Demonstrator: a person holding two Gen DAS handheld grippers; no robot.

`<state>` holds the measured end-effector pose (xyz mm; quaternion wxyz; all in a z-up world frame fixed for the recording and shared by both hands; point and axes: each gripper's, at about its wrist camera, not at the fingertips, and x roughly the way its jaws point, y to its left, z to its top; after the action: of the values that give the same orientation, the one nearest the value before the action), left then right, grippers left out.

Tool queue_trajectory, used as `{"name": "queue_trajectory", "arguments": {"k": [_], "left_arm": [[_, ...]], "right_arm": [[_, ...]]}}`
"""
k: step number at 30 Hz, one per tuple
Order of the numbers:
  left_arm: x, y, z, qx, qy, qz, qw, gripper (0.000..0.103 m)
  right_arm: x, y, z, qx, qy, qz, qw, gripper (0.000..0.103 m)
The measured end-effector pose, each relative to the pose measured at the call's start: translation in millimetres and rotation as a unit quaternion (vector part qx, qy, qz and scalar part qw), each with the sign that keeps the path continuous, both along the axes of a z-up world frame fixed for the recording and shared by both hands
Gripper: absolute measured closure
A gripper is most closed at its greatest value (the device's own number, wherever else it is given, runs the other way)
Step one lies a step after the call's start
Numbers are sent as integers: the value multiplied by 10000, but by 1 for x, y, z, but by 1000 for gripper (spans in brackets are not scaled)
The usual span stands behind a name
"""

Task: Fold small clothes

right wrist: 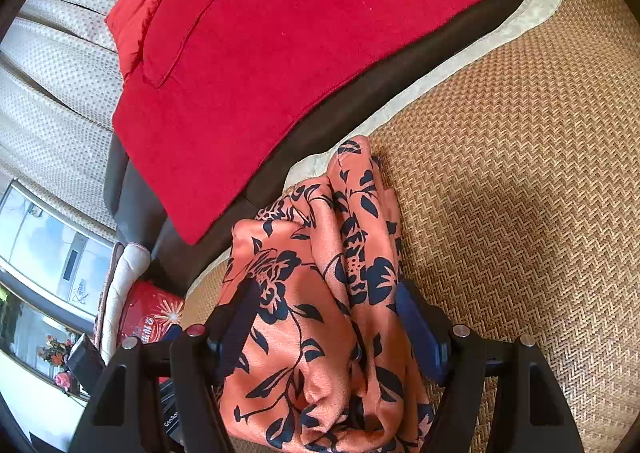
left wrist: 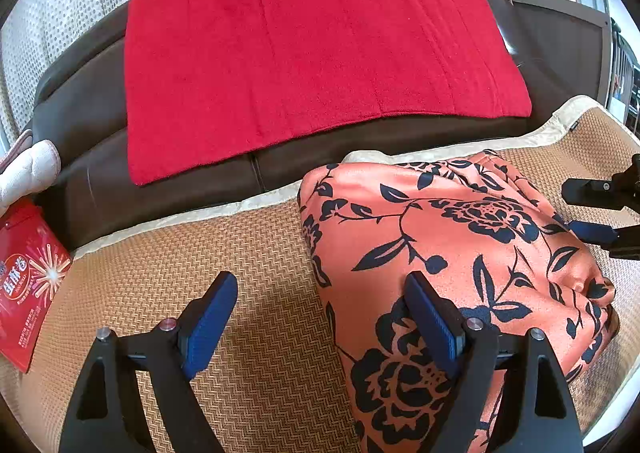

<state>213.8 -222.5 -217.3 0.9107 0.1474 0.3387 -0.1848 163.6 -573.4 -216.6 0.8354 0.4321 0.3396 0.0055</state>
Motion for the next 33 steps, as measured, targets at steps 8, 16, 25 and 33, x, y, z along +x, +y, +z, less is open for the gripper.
{"name": "queue_trajectory", "arguments": {"k": [8,16,25,33], "left_arm": [[1,0,0,-6,31,31,10000,17],[0,6,0,54,18,102,9999,17],[2,16,1,28,22,163,9999,17],[4,24,1,54,27,237,9997,17]], "right_arm": [[3,4,-1,1,33,29,10000,29],[5,6,-2,22,22,32,10000,29],[11,10,-2,30,16,38,10000,29],[17,15,-1,-11,22,82,10000,29]]}}
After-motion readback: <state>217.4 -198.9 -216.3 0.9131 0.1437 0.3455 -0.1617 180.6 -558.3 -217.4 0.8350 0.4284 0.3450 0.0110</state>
